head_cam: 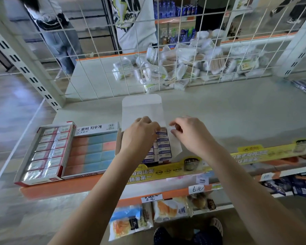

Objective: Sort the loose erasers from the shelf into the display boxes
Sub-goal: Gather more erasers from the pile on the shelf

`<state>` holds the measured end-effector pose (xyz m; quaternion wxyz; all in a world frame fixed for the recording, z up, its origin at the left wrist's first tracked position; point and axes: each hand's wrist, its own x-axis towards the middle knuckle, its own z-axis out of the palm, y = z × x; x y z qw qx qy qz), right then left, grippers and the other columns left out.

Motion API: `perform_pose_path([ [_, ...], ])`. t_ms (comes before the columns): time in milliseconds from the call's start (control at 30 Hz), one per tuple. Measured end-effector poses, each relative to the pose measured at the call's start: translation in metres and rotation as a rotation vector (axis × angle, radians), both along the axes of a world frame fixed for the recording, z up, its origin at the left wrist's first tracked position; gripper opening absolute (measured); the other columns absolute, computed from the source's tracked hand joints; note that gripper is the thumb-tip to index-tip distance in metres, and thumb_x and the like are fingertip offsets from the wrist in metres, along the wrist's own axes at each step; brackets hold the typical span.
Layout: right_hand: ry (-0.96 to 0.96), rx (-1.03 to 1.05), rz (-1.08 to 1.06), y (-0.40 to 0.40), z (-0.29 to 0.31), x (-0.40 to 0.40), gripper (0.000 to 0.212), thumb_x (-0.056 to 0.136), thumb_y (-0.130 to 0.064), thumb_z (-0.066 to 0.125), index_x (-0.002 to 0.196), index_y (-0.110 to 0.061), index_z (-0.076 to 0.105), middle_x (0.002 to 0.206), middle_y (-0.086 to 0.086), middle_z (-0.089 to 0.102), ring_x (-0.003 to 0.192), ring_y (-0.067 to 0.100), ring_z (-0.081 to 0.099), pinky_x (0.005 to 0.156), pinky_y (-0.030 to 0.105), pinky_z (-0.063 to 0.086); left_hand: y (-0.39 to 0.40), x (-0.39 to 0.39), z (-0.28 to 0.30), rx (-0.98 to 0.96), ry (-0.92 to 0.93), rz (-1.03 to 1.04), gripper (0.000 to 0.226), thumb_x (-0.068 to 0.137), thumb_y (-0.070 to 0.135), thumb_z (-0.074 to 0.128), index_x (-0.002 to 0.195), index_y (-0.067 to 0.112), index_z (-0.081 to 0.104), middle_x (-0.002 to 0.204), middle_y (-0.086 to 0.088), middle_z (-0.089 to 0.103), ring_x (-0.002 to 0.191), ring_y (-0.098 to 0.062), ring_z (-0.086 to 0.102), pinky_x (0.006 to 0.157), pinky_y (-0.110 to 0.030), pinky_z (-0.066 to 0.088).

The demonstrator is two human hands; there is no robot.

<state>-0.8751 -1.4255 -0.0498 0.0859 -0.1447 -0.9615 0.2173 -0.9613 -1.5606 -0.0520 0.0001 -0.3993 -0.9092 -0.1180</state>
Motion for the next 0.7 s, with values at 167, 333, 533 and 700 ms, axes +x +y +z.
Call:
perform_pose_path([
  [167,0.012,0.003,0.007,0.001,-0.002,-0.001,0.028,0.091,-0.018,0.057,0.118,-0.011,0.061,0.112,0.004,0.063,0.101,0.017,0.058,0.090,0.025,0.044,0.000,-0.002,-0.001,-0.020,-0.008,-0.046,0.027,0.095,0.029,0.050,0.119,0.028,0.064,0.116,0.004,0.056,0.106,-0.015,0.049,0.078,-0.031,0.048],
  [333,0.006,-0.006,0.000,0.003,-0.004,-0.001,0.026,0.091,-0.019,0.056,0.115,-0.011,0.063,0.106,0.004,0.064,0.096,0.016,0.057,0.082,0.023,0.042,-0.010,-0.008,-0.004,0.045,-0.059,-0.052,0.027,0.097,0.029,0.047,0.116,0.028,0.066,0.115,0.008,0.061,0.105,-0.012,0.050,0.075,-0.026,0.042],
  [533,-0.006,-0.029,-0.002,0.004,-0.003,0.000,0.026,0.091,-0.020,0.057,0.115,-0.011,0.063,0.105,0.005,0.064,0.094,0.017,0.057,0.083,0.026,0.045,-0.009,-0.007,-0.007,0.079,-0.042,-0.002,0.024,0.094,0.029,0.052,0.111,0.026,0.069,0.109,0.007,0.062,0.101,-0.012,0.051,0.067,-0.023,0.033],
  [700,-0.025,-0.026,-0.001,0.005,-0.003,-0.001,0.027,0.091,-0.021,0.056,0.116,-0.013,0.062,0.107,0.005,0.065,0.097,0.017,0.058,0.084,0.026,0.045,-0.009,-0.006,-0.002,0.076,-0.067,0.009,0.021,0.093,0.028,0.055,0.109,0.026,0.068,0.108,0.005,0.063,0.099,-0.014,0.053,0.068,-0.024,0.035],
])
